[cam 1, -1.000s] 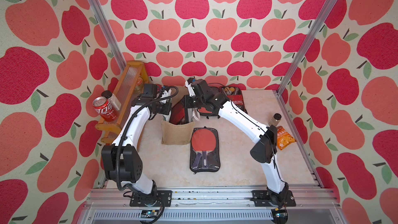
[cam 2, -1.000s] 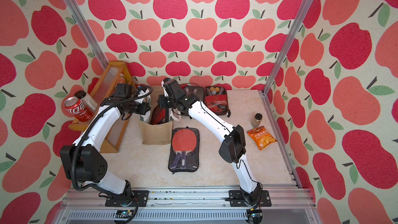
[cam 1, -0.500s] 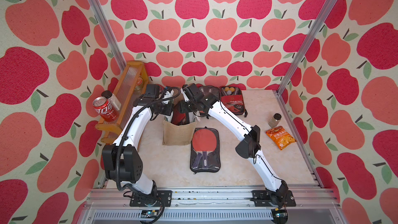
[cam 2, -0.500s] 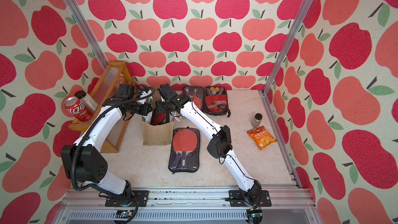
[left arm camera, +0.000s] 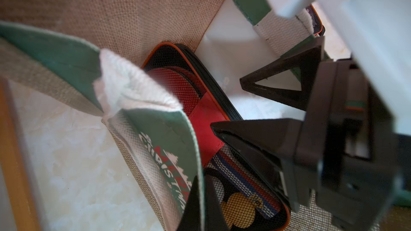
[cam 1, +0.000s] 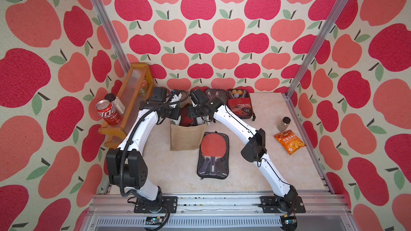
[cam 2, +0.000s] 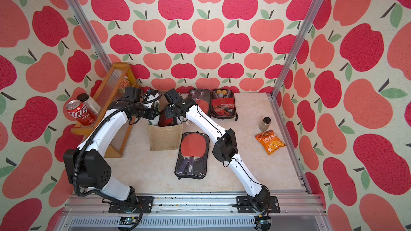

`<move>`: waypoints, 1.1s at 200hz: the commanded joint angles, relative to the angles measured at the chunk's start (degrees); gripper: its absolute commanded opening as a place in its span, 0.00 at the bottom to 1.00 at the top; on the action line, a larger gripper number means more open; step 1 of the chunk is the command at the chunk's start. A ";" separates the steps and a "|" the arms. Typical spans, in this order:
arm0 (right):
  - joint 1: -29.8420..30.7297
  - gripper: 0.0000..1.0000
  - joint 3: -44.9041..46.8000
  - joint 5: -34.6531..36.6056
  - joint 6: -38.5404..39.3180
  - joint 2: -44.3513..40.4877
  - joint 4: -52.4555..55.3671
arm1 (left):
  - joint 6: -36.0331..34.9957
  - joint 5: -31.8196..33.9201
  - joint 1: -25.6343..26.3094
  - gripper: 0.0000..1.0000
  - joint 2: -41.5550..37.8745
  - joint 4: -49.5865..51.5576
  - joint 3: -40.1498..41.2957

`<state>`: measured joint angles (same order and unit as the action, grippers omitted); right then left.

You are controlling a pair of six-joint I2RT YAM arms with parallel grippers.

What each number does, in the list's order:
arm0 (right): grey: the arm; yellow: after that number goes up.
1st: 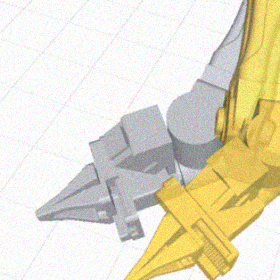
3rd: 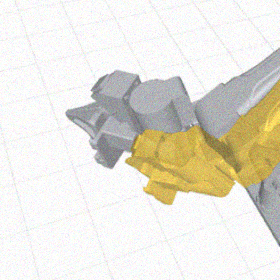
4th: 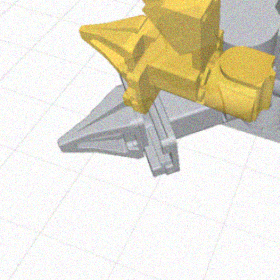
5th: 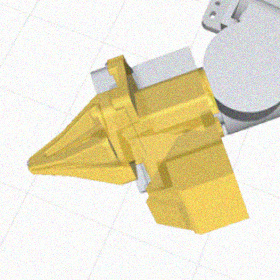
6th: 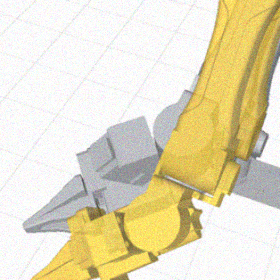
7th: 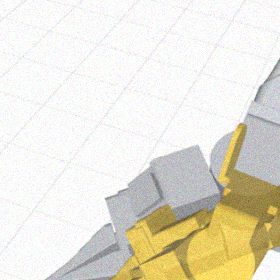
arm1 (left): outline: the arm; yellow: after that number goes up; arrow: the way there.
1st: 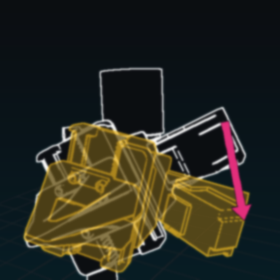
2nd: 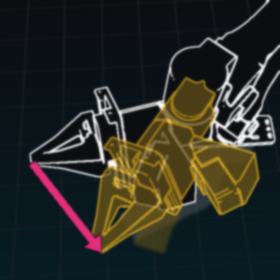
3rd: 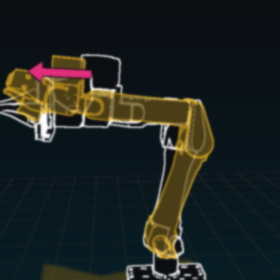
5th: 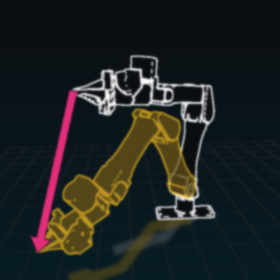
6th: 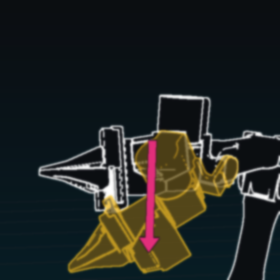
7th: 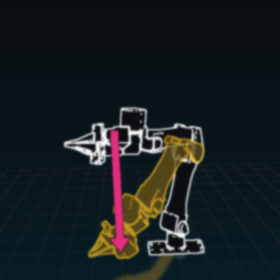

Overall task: Remove the ping pong set from the canvas bag
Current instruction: Pick up the ping pong set from the canvas bag.

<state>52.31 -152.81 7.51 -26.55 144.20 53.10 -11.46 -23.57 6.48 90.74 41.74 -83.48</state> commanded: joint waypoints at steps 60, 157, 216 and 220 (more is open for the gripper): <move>-1.86 0.70 -1.87 3.29 1.74 5.24 3.41 | 0.36 -0.12 0.53 0.00 0.93 0.45 0.85; -2.52 0.69 -3.11 -8.12 -0.27 10.02 3.64 | -0.09 0.93 0.46 0.00 2.30 0.75 0.07; -1.14 0.41 -0.73 -15.09 -1.05 8.87 -1.37 | -0.14 1.67 0.38 0.00 2.56 0.72 0.07; -1.08 0.38 -0.74 -15.10 -0.99 8.75 -1.53 | -0.17 1.76 0.38 0.00 2.50 0.72 0.05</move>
<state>50.78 -155.28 -4.67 -27.70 151.98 50.76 -11.51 -23.09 6.98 91.96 40.71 -83.46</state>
